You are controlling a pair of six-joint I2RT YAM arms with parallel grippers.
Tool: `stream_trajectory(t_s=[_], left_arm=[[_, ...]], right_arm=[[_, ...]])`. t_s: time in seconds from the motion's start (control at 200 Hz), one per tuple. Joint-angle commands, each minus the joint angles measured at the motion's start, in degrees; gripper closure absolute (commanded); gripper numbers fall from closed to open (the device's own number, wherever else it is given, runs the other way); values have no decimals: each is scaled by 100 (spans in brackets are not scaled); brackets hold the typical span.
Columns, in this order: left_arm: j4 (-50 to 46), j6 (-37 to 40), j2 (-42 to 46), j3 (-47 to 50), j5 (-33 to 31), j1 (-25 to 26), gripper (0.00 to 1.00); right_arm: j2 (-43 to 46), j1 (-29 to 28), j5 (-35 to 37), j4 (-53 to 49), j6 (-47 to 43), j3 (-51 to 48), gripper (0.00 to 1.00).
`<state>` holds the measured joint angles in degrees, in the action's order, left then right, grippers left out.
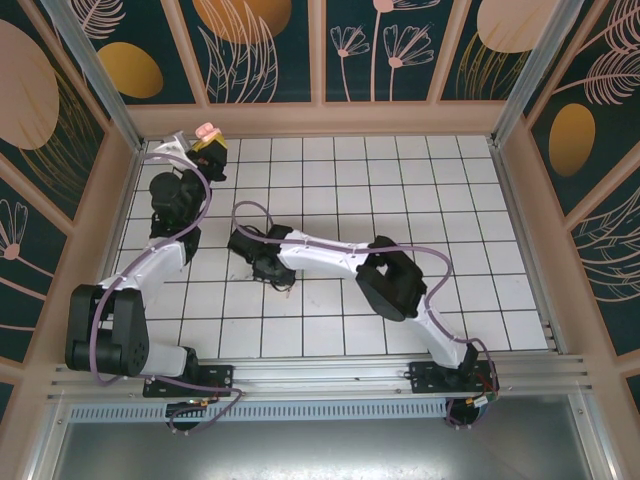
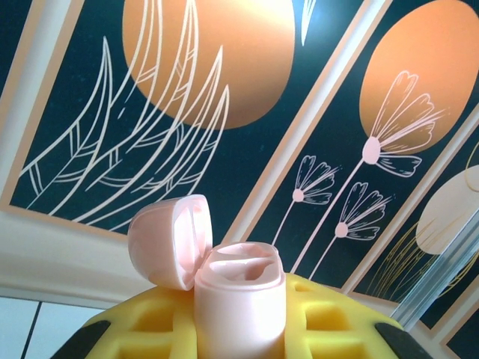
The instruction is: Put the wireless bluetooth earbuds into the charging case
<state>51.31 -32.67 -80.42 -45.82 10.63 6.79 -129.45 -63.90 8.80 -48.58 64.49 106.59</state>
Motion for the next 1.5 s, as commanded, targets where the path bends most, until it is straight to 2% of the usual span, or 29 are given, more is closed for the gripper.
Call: stream_trajectory(t_s=[0.0, 0.25, 0.375, 0.581, 0.841, 0.981, 1.066, 1.311, 1.496], left_arm=[[-101, 14, 62, -288, 256, -37, 100], [-446, 159, 71, -554, 839, -37, 100], [-446, 256, 80, -489, 1141, -37, 100], [111, 450, 97, 62, 1370, -15, 100], [1404, 770, -59, 1072, 1512, 257, 100], [1620, 1070, -382, 1357, 1671, 582, 100], [2094, 1079, -721, 1488, 1862, 769, 100], [3724, 870, -1867, 1450, 2563, 1099, 100], [4709, 904, -2460, 1286, 2843, 1214, 100]], right_arm=[[583, 228, 293, 211, -200, -324, 83], [1138, 755, 588, 571, -660, -1049, 83], [1418, 985, 956, 737, -983, -1401, 83], [1808, 1286, 1337, 1102, -1567, -1891, 83], [2194, 1701, 1398, 1685, -2267, -2290, 83], [2382, 1908, 1345, 1978, -2621, -2412, 83], [2527, 1989, 1304, 2142, -2844, -2481, 84], [3071, 2238, 1142, 2541, -3320, -2719, 84], [3614, 2431, 879, 2898, -3632, -2897, 84]])
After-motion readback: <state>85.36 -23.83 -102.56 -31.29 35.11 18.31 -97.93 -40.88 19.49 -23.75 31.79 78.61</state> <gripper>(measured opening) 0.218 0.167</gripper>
